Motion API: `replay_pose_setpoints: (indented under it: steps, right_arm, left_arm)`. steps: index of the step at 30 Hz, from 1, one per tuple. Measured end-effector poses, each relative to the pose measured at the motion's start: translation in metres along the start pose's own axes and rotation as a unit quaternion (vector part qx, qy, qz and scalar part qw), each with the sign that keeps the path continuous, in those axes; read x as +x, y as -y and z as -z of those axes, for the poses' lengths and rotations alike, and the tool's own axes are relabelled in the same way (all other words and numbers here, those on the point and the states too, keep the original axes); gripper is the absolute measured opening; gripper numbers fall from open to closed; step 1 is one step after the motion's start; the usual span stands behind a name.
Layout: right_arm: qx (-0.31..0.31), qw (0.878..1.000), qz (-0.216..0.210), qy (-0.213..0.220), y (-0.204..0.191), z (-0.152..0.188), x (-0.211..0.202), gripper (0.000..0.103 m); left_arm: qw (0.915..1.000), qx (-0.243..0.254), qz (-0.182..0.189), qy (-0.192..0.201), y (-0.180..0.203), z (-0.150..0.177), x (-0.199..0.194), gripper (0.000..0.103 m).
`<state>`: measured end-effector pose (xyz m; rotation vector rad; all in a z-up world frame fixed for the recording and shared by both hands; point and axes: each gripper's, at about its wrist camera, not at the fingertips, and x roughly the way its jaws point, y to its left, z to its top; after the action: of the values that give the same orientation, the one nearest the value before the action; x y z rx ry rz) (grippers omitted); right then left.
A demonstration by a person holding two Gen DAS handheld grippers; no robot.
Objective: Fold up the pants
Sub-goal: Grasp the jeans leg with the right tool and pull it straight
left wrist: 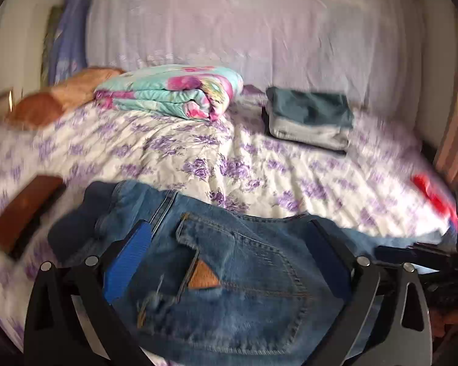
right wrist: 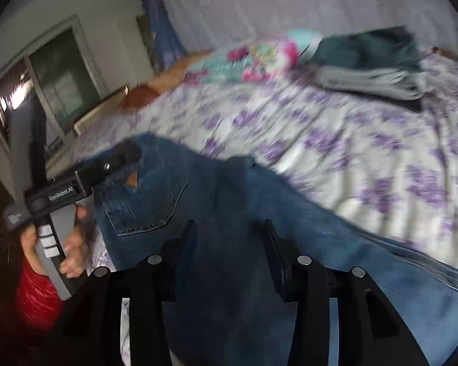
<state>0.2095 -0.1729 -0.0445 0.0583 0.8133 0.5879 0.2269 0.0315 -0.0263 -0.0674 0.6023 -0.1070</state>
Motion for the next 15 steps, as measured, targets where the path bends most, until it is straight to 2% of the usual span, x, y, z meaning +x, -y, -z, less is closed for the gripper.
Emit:
replay_pose_setpoints:
  steps: [1, 2, 3, 4, 5, 6, 7, 8, 10, 11, 13, 15]
  right_arm:
    - [0.001, 1.000, 0.016, -0.006, 0.001, -0.005, 0.014, 0.037]
    - [0.002, 0.999, 0.037, -0.009, 0.009, -0.007, 0.024, 0.017]
    - [0.021, 0.998, 0.049, -0.015, 0.024, -0.013, 0.035, 0.010]
    - [0.054, 0.998, 0.037, -0.013, 0.035, -0.015, 0.036, 0.000]
    - [0.086, 0.996, 0.023, -0.009, 0.047, -0.018, 0.034, 0.000]
    - [0.093, 0.996, 0.011, -0.009, 0.050, -0.017, 0.035, 0.000]
    - [0.099, 0.995, 0.002, -0.002, 0.051, -0.015, 0.033, 0.001]
    - [0.104, 0.994, 0.000, 0.009, 0.050, -0.012, 0.028, 0.005]
    - [0.117, 0.992, 0.003, 0.047, 0.046, 0.001, -0.002, 0.014]
    - [0.117, 0.991, -0.003, 0.065, 0.041, 0.010, -0.021, 0.035]
    - [0.111, 0.989, 0.008, 0.101, 0.032, 0.031, -0.061, 0.064]
    - [0.100, 0.988, 0.054, 0.104, 0.037, 0.052, -0.085, 0.066]
  left_arm:
    - [0.9997, 0.015, -0.017, -0.013, 0.003, 0.001, 0.011, 0.098]
    - [0.9986, 0.021, -0.040, -0.027, 0.000, 0.006, 0.028, 0.098]
    - [0.9975, 0.027, -0.054, -0.038, -0.004, 0.014, 0.047, 0.098]
    - [0.9964, 0.027, -0.056, -0.058, -0.005, 0.014, 0.053, 0.098]
    - [0.9970, 0.031, -0.059, -0.040, -0.003, 0.012, 0.048, 0.098]
    - [0.9974, 0.031, -0.060, -0.027, -0.002, 0.014, 0.044, 0.098]
    - [0.9972, 0.030, -0.060, -0.031, -0.003, 0.015, 0.045, 0.098]
    - [0.9976, 0.026, -0.056, -0.032, -0.005, 0.016, 0.044, 0.098]
    - [0.9992, 0.003, -0.040, -0.004, -0.013, 0.019, 0.026, 0.098]
    - [0.9995, -0.011, -0.028, 0.013, -0.020, 0.023, 0.012, 0.098]
    - [0.9993, -0.032, 0.001, 0.021, -0.034, 0.026, 0.001, 0.098]
    - [0.9991, -0.034, 0.027, 0.005, -0.046, 0.035, -0.001, 0.098]
